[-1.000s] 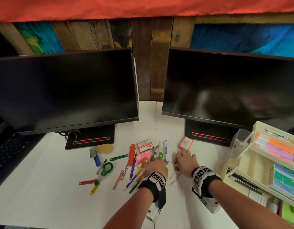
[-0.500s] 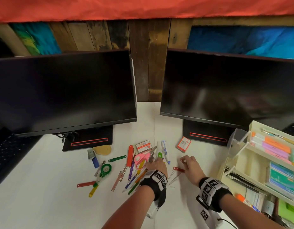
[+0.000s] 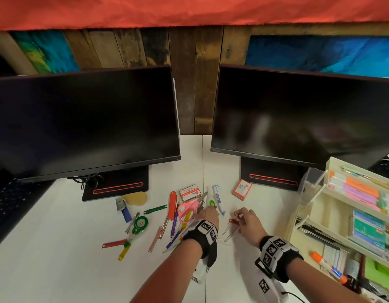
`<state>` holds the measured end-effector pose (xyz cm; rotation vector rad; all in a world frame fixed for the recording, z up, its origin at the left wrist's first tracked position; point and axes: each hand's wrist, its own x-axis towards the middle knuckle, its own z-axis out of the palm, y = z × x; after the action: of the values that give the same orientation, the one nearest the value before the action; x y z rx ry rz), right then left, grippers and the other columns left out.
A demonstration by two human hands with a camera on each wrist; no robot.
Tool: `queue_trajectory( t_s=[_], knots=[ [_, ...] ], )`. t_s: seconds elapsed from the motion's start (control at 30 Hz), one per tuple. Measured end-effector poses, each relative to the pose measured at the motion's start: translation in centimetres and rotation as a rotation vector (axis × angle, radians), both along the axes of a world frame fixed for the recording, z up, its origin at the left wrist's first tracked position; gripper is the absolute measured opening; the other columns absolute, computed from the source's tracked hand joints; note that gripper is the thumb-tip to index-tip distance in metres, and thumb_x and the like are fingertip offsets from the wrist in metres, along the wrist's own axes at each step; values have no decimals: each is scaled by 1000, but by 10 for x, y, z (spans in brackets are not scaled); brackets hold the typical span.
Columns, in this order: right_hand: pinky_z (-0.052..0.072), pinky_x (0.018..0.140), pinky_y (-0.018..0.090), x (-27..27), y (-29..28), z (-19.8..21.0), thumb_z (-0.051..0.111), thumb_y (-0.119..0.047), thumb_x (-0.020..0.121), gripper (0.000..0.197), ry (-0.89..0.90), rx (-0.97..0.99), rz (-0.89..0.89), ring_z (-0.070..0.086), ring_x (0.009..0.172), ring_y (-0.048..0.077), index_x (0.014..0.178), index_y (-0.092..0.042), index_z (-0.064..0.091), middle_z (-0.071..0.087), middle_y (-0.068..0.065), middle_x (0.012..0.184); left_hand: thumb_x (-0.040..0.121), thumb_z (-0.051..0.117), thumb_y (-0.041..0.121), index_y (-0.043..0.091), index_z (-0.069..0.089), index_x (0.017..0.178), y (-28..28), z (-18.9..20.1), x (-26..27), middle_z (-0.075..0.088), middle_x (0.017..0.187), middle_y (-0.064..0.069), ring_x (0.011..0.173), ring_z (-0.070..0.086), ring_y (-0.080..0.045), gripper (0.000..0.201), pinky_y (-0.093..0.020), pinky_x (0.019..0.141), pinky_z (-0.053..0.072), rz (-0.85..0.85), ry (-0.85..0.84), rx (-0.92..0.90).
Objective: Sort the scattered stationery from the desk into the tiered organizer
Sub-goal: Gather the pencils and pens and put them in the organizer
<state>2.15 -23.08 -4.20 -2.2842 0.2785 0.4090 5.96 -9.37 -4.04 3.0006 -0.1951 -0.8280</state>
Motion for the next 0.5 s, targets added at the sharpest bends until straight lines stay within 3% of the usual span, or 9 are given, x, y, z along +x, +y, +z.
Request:
queue_trajectory(
  t_s=[0.07, 0.13, 0.17, 0.37, 0.5],
  knots=[
    [48, 80, 26, -2, 0, 0, 36, -3, 97, 18, -7, 7, -8, 51, 76, 19, 100, -18, 45, 40, 4, 101, 98, 47, 18, 3, 44, 125, 0, -1, -1, 57, 125, -14, 117, 55, -30, 31, -37, 93, 46, -6, -1, 0],
    [46, 65, 11, -4, 1, 2, 34, -2, 97, 18, -12, 23, -20, 51, 66, 7, 99, -15, 45, 41, 3, 101, 98, 47, 17, 4, 44, 127, -1, -1, -3, 57, 126, -14, 117, 55, -29, 32, -38, 93, 46, -25, -4, 9],
    [44, 59, 10, -5, 1, 4, 33, -1, 97, 17, -14, 32, -26, 50, 64, 0, 99, -14, 44, 43, 3, 102, 98, 47, 17, 4, 45, 127, -1, -3, -3, 57, 126, -13, 118, 55, -29, 32, -38, 94, 45, -42, -6, 13],
    [38, 57, 9, -9, 3, 7, 30, 3, 96, 20, 6, 81, -51, 50, 65, -5, 101, -13, 41, 59, 6, 101, 99, 39, 8, 5, 50, 125, -1, 0, -7, 58, 125, -13, 117, 55, -29, 29, -40, 95, 44, -143, -34, 62],
    [42, 55, 15, -9, 6, 9, 27, 5, 94, 26, 20, 87, -40, 56, 73, 2, 104, -15, 39, 59, 10, 108, 97, 40, 7, 4, 49, 126, 5, 3, -8, 59, 123, -13, 113, 58, -30, 30, -39, 91, 47, -169, -40, 22]
  ],
)
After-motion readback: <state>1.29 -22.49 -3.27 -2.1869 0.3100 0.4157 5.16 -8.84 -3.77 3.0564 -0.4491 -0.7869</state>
